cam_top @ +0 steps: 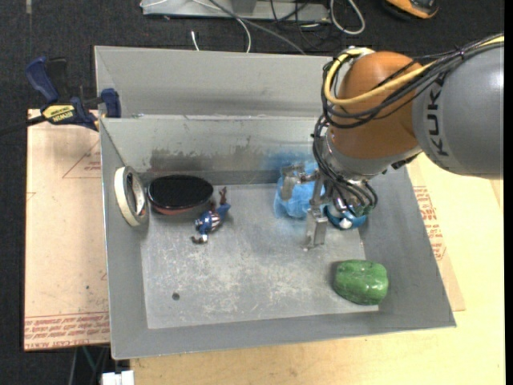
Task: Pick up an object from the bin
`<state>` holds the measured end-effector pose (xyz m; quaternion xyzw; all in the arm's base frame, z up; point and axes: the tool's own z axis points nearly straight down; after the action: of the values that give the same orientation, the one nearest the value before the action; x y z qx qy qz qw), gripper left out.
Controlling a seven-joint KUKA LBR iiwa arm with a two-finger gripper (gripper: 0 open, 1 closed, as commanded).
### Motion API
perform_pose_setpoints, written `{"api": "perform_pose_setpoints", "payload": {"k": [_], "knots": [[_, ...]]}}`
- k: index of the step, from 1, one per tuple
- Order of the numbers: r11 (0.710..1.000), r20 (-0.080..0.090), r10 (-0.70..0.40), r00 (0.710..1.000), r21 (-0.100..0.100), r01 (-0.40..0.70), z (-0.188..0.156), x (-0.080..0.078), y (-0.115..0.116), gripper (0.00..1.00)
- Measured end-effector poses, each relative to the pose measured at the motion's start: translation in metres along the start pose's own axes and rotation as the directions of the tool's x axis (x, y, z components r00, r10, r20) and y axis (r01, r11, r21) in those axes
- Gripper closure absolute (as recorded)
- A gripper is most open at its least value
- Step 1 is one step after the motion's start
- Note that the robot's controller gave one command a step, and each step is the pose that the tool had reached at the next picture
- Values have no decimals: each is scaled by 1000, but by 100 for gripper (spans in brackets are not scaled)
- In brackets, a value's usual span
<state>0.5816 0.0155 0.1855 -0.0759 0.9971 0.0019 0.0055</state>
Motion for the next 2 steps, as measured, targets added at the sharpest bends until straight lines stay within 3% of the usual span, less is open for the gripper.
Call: {"api": "perform_pose_setpoints", "payload": {"k": [1,2], "knots": [[986,0,-165,986,-2,165,47,-1,8,100],[986,0,-165,986,-2,165,47,-1,7,100]]}}
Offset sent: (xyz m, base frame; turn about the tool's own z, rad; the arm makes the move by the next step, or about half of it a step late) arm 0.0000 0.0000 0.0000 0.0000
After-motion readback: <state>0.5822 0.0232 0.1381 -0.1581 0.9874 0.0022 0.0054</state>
